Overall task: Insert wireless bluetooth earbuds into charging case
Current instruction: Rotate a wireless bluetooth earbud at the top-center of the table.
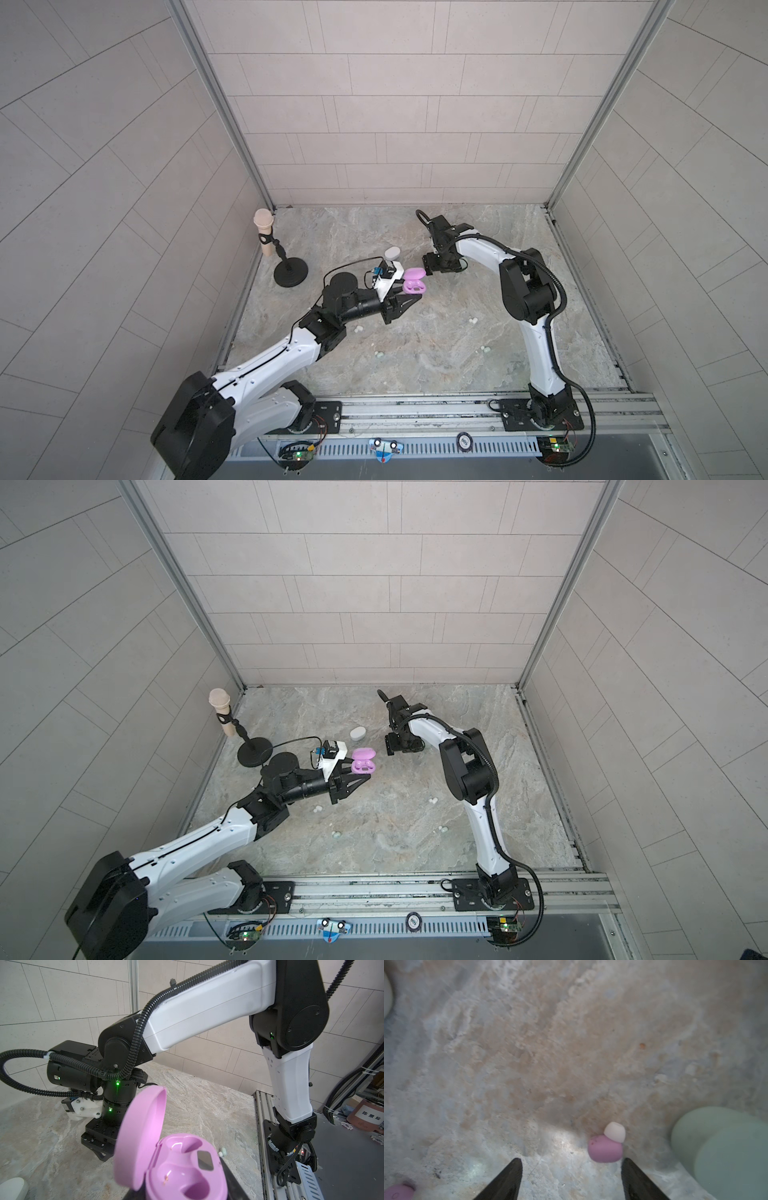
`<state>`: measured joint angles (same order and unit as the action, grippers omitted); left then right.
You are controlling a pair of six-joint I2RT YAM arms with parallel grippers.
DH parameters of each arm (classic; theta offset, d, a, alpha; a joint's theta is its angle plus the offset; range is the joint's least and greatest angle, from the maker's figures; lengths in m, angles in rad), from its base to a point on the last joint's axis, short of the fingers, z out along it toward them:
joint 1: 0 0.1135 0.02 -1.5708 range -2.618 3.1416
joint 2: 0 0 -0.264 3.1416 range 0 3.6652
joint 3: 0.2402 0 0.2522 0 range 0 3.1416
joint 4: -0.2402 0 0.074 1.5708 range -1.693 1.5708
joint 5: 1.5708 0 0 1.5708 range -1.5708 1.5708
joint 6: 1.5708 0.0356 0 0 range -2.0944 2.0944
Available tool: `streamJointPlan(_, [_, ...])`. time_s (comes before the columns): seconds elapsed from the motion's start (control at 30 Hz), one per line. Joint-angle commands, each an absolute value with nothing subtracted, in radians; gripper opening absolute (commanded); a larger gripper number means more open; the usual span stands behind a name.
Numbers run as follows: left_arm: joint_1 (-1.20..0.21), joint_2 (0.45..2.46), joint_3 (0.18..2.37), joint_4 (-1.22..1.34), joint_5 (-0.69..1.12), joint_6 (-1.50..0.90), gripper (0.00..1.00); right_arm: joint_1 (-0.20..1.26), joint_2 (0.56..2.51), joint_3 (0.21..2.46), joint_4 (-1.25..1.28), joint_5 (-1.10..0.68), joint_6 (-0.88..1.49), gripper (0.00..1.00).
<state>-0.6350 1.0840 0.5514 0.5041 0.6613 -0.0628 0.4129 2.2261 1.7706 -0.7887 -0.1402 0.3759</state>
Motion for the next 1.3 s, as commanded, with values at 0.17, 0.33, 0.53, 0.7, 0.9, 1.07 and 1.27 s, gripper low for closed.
streamJointPlan(0.17, [-0.629, 1.082, 0.568, 0.543, 0.676, -0.059, 0.17, 0.403, 2.252, 1.793, -0.795, -0.11, 0.399, 0.78])
streamJointPlan(0.33, [-0.629, 1.081, 0.566, 0.548, 0.676, -0.062, 0.17, 0.405, 2.283, 1.828, -0.78, -0.147, 0.376, 0.78])
streamJointPlan(0.53, [-0.63, 1.081, 0.567, 0.548, 0.676, -0.062, 0.17, 0.419, 2.295, 1.838, -0.77, -0.225, 0.35, 0.76])
streamJointPlan(0.7, [-0.629, 1.081, 0.565, 0.551, 0.679, -0.063, 0.17, 0.444, 2.277, 1.824, -0.757, -0.288, 0.315, 0.74])
streamJointPlan(0.9, [-0.629, 1.075, 0.563, 0.554, 0.68, -0.065, 0.17, 0.49, 2.269, 1.828, -0.784, -0.33, 0.27, 0.7])
streamJointPlan(1.07, [-0.629, 1.067, 0.564, 0.548, 0.68, -0.066, 0.17, 0.509, 2.257, 1.835, -0.844, -0.245, 0.263, 0.69])
streamJointPlan(1.27, [-0.629, 1.054, 0.562, 0.542, 0.678, -0.067, 0.17, 0.499, 2.273, 1.873, -0.843, -0.159, 0.318, 0.67])
